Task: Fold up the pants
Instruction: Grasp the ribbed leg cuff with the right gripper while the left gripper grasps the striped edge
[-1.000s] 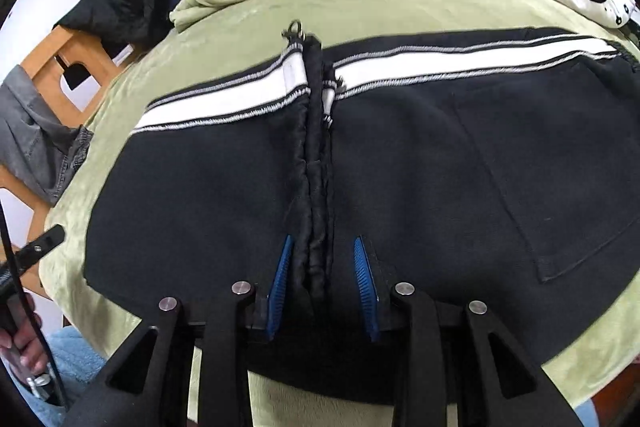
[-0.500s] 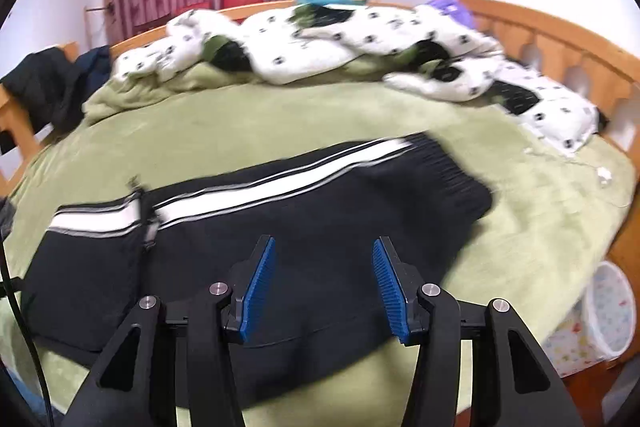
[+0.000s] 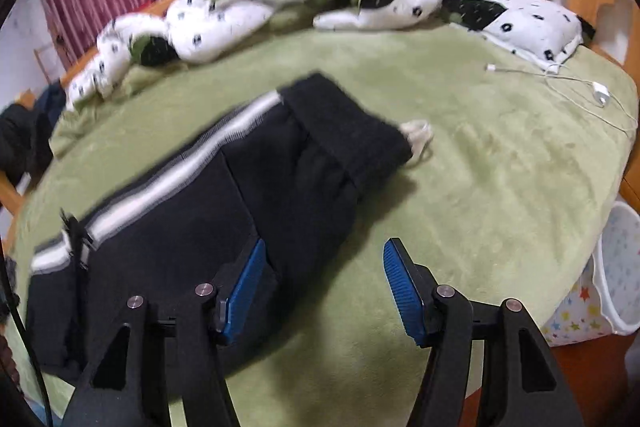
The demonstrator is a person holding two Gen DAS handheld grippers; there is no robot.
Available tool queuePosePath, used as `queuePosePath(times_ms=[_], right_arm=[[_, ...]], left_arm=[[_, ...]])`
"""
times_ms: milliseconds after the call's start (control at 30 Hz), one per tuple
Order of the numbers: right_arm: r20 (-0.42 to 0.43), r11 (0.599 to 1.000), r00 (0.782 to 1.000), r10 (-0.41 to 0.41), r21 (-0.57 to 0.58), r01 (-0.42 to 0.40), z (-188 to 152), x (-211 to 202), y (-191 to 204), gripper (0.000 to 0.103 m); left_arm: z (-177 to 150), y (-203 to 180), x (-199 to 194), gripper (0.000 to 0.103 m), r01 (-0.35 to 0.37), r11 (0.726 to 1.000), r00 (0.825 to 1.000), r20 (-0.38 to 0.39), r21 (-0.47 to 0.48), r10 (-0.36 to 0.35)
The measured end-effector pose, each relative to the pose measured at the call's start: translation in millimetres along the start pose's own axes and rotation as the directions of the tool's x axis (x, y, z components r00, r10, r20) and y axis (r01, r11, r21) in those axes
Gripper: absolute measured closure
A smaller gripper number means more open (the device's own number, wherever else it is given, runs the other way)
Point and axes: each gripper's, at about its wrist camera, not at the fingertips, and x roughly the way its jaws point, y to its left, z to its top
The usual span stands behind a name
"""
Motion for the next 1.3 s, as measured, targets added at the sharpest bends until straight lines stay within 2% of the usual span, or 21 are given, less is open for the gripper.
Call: queuePosePath(times_ms=[133, 233, 333, 433, 467, 500, 533, 600, 633, 700, 833, 1000, 1100, 1300], right_arm=[[-0.013, 0.998, 0.999, 0.040, 0.049, -0.040, -3.0, 23.5, -1.8, 0.042], [-0.037, 0.996, 0.998, 0.051, 0.072, -0.048, 1.5, 46.0, -2.2, 0.042], [-0.020, 0.989, 0.997, 0.079, 0.125, -0.076, 8.8, 56.7, -5.5, 0.042], [-0.005, 0.982, 0.994, 0.106, 0.155, -0.104, 19.9, 68.5, -8.1, 0.042], [-0.010, 0.982, 0.994, 0.105, 0.162, -0.102, 22.5, 72.3, -8.3, 0.043], [-0.014, 0.981, 0.995, 0.099, 0.169, -0.096, 24.6, 73.9, -7.9, 0.050], [-0.010, 0.981, 0.996, 0.087, 0.172, -0.084, 26.2, 72.2, -6.9, 0.055], [0.022, 0.984, 0.996, 0.082, 0.159, -0.084, 30.9, 60.2, -1.3, 0.071], [0.059, 0.986, 0.995, 0.077, 0.142, -0.084, 34.2, 49.3, 4.5, 0.074], [0.124, 0.990, 0.990, 0.070, 0.112, -0.084, 40.5, 28.5, 19.4, 0.080], [0.221, 0.995, 0.974, 0.056, 0.071, -0.073, 52.0, -10.2, 56.4, 0.082], [0.321, 0.996, 0.944, 0.079, 0.024, -0.091, 59.7, -52.6, 104.4, 0.085], [0.346, 0.995, 0.934, 0.085, 0.018, -0.097, 64.3, -72.0, 138.6, 0.086], [0.349, 0.961, 0.898, 0.268, -0.034, -0.274, 68.4, -95.1, 205.9, 0.086]], left_arm=[[-1.0, 3.9, 18.5, 0.037, 0.002, 1.000, 1.000, -0.030, 0.006, -0.002], [2.9, 23.5, 39.6, 0.037, 0.081, 0.993, 0.993, -0.076, -0.084, -0.088], [7.6, 34.2, 49.4, 0.037, 0.143, 0.976, 0.988, -0.042, -0.162, -0.152], [12.9, 27.8, 56.9, 0.049, 0.169, 0.972, 0.983, -0.044, -0.165, -0.178], [13.4, 25.4, 57.9, 0.055, 0.157, 0.975, 0.985, -0.046, -0.160, -0.166], [12.4, 21.8, 57.1, 0.063, 0.152, 0.978, 0.986, -0.043, -0.146, -0.159], [11.5, 18.4, 54.6, 0.076, 0.144, 0.981, 0.988, -0.035, -0.126, -0.150], [11.5, 14.3, 47.5, 0.087, 0.130, 0.986, 0.991, -0.008, -0.105, -0.132], [12.4, 13.5, 42.9, 0.092, 0.126, 0.986, 0.992, 0.009, -0.108, -0.126], [14.3, 14.1, 34.4, 0.093, 0.125, 0.983, 0.992, 0.030, -0.138, -0.122], [17.8, 18.0, 20.0, 0.094, 0.147, 0.955, 0.989, 0.063, -0.258, -0.135], [28.4, 15.5, -8.1, 0.094, 0.191, 0.944, 0.979, 0.123, -0.269, -0.163], [35.1, 26.2, -28.5, 0.094, 0.239, 0.928, 0.967, 0.162, -0.284, -0.199], [44.4, 69.5, -70.5, 0.094, 0.155, 0.944, 0.976, 0.194, -0.291, -0.101]])
